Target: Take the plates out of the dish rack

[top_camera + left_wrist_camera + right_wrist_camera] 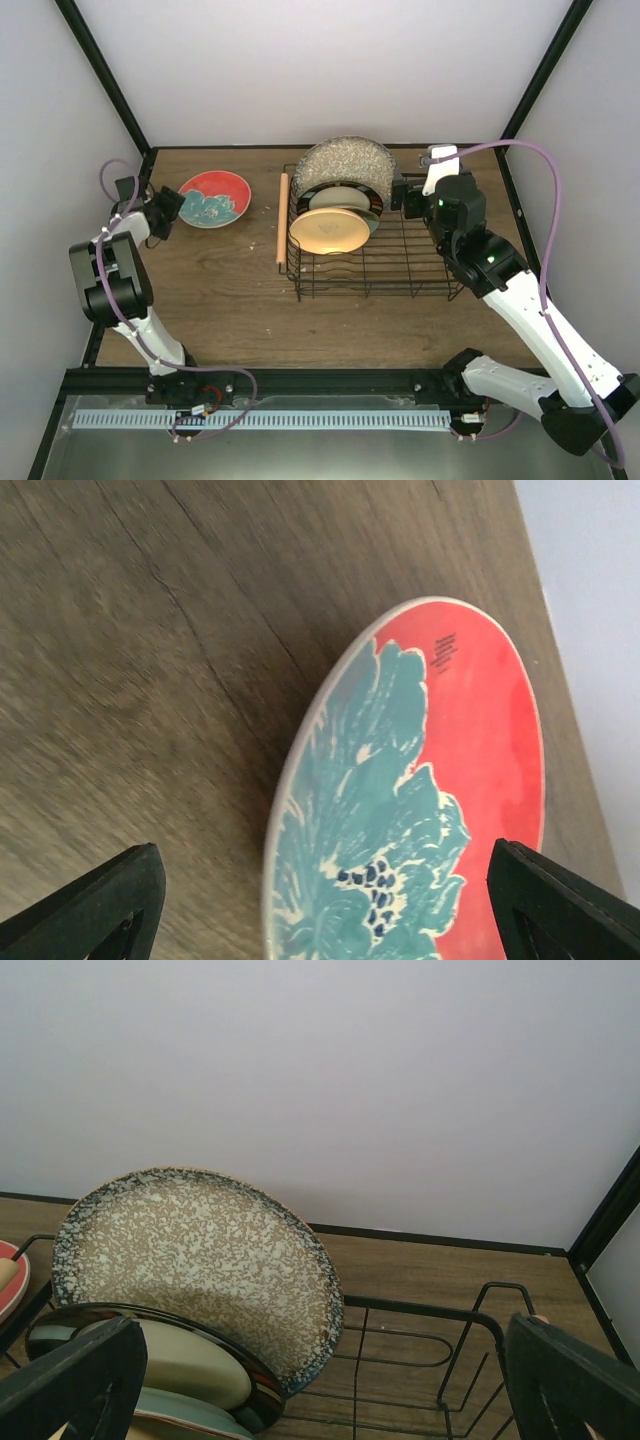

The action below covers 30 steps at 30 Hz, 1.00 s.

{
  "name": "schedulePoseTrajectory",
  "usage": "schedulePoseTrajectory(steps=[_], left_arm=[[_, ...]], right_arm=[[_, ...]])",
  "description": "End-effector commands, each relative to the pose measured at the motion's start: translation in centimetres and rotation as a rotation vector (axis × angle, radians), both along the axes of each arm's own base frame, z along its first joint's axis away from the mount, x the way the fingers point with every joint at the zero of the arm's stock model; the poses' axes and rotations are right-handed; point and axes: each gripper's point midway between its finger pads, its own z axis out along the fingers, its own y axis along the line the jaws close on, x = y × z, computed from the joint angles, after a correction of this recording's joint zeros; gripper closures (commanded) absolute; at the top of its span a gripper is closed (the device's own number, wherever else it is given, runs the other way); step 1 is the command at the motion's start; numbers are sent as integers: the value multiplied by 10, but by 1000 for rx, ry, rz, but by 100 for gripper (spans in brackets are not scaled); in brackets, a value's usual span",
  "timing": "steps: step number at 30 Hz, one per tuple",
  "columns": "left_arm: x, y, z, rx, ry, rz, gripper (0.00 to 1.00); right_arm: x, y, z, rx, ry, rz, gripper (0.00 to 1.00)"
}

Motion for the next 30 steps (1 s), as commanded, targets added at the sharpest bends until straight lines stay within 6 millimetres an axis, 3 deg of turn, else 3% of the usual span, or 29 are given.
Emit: schedulePoseTrajectory(steps=[1, 3, 5, 6, 9, 11, 15, 18, 23, 30], left_arm=[[4, 16, 34, 169, -29, -25, 12], [28, -4, 84, 255, -220, -159, 16], [45, -50, 147, 352, -450, -370, 16], [47, -82, 176, 397, -566, -507, 16], [24, -175, 246, 543, -883, -891, 17], [-4, -229, 264, 614, -1016, -1107, 20], [-64, -310, 242, 746, -1096, -1507, 25], [-99, -342, 216, 811, -1091, -1705, 31], [-132, -365, 188, 978, -1107, -1894, 46], [-139, -378, 166, 1095, -1105, -1993, 55]], right_arm=[[-3, -7, 10, 28, -21, -21, 0], [-4, -7, 9, 31, -20, -22, 0], [-4, -7, 8, 32, -19, -19, 0], [-4, -7, 7, 32, -19, -19, 0], [-2, -5, 3, 32, -16, -12, 0], [-1, -2, 2, 36, -16, -5, 0], [0, -1, 2, 43, -18, -3, 0], [-2, -4, 3, 42, -18, -10, 0], [-9, -13, 3, 39, -20, -33, 0], [-13, -17, 3, 42, -20, -45, 0]])
